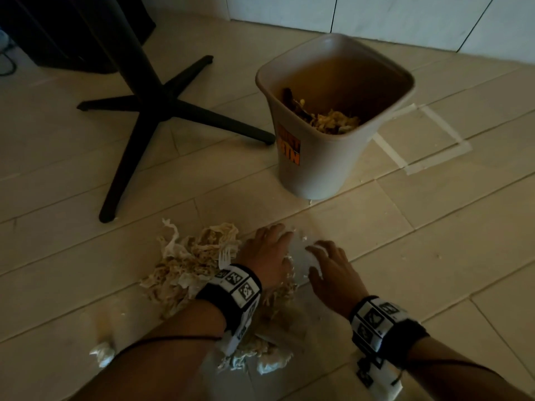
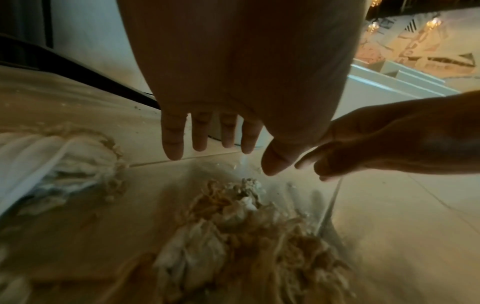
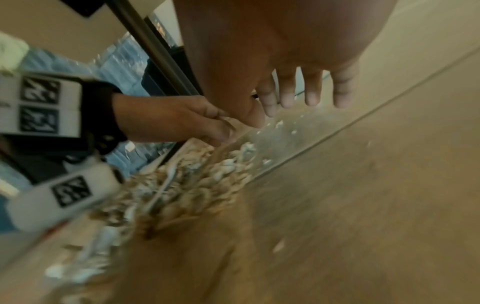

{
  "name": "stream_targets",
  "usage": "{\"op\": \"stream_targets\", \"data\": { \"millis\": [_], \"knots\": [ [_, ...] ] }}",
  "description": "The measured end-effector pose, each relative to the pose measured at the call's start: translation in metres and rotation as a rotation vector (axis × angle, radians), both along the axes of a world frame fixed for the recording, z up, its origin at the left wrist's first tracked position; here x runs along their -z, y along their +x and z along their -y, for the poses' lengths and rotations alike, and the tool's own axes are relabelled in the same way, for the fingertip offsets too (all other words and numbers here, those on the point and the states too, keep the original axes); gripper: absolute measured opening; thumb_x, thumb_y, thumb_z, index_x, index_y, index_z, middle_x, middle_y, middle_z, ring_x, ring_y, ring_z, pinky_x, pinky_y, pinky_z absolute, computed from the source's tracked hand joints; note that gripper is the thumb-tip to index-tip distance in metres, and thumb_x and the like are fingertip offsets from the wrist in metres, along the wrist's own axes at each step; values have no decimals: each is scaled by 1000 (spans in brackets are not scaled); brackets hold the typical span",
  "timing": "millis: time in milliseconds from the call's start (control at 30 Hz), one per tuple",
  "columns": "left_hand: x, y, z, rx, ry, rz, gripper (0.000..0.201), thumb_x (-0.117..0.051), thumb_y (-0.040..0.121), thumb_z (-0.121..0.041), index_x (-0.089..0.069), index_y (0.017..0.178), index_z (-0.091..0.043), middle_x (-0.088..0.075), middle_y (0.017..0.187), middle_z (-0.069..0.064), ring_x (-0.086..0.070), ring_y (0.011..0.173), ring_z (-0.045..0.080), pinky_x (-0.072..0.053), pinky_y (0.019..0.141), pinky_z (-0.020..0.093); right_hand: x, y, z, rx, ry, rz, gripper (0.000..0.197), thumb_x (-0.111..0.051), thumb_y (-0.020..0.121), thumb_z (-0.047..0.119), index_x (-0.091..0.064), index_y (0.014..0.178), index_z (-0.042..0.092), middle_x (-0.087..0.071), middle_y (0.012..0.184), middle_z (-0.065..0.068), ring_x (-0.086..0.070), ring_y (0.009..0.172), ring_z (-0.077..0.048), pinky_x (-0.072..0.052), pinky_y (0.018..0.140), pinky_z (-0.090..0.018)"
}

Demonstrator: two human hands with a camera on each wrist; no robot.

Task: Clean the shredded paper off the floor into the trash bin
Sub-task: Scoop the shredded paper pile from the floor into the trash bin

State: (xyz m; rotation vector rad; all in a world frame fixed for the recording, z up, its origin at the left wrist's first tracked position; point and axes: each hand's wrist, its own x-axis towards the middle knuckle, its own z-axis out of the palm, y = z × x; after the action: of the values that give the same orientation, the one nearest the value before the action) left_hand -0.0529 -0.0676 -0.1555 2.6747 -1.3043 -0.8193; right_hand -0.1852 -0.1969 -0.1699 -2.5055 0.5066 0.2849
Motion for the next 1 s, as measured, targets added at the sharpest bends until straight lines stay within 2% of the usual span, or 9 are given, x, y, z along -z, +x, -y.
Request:
{"op": "stream_targets", "data": {
  "millis": [133, 200, 300, 433, 567, 667, 767, 867, 1000],
  "knots": [
    [2, 2, 9, 76, 170, -94, 61, -36, 96, -42, -13, 152, -29, 1, 162, -10, -1, 148, 25, -20, 115, 51, 9, 21, 20, -119, -167, -169, 62, -36, 102, 31, -10, 156, 18, -2, 166, -3, -2, 151, -29, -14, 121, -51],
    [2, -6, 4, 98, 202, -117, 64, -37, 95, -47, -14, 152, -28, 0, 161, -9, -1, 147, 26, -21, 114, 51, 12, 20, 23, -181, -191, -212, 61, -31, 103, 32, -5, 157, 20, 4, 166, -1, 5, 152, -28, -8, 121, -52],
    [2, -21, -12, 142, 162, -61, 66, -43, 92, -48, -21, 150, -27, -7, 160, -3, -9, 143, 29, -29, 111, 50, 17, 6, 13, -259, -202, -159, 61, -33, 103, 29, -6, 157, 21, 2, 166, -1, 5, 152, -27, -3, 122, -50],
    [3, -36, -26, 112, 116, -12, 54, -50, 93, -35, -33, 144, -31, -19, 152, 0, -23, 135, 29, -41, 100, 49, 15, -10, -7, -284, -83, -25, 56, -39, 100, 17, -26, 154, 21, -16, 164, 0, -5, 152, -24, 0, 120, -39],
    [16, -49, -34, 82, 53, 53, 39, -47, 96, -21, -47, 135, -26, -35, 140, 2, -38, 123, 26, -49, 91, 44, 4, -16, -18, -75, 113, 49, 48, -39, 100, 11, -41, 146, 23, -37, 155, 1, -30, 145, -19, -22, 117, -29],
    [22, -54, -37, 62, 44, 23, 31, -46, 96, -19, -57, 124, -19, -47, 126, 4, -48, 114, 27, -47, 90, 39, -8, -17, -18, 111, 246, 77, 39, -40, 102, 13, -52, 137, 24, -49, 144, 2, -49, 129, -19, -37, 105, -27],
    [18, -49, -33, -21, 36, -34, 25, -47, 95, -22, -66, 110, -15, -57, 115, 7, -56, 107, 29, -45, 88, 35, -11, -17, -19, 319, 420, 95, 29, -44, 103, 17, -61, 125, 23, -61, 129, -1, -58, 111, -15, -41, 90, -22],
    [1, -40, -26, -100, -98, -57, 20, -54, 91, -18, -71, 102, -17, -63, 108, 6, -61, 101, 28, -49, 89, 38, -11, -14, -24, 546, 688, 33, 21, -46, 100, 39, -63, 110, 31, -67, 119, -2, -63, 100, -15, -51, 94, -38],
    [-35, -46, -11, -266, -513, -133, 17, -64, 89, -15, -74, 100, -24, -67, 99, -3, -63, 88, 12, -54, 82, 26, -35, -5, -29, 829, 1262, -64, 51, -37, 100, 56, -63, 114, 15, -66, 111, -7, -63, 98, -29, -48, 98, -47]
  ]
}}
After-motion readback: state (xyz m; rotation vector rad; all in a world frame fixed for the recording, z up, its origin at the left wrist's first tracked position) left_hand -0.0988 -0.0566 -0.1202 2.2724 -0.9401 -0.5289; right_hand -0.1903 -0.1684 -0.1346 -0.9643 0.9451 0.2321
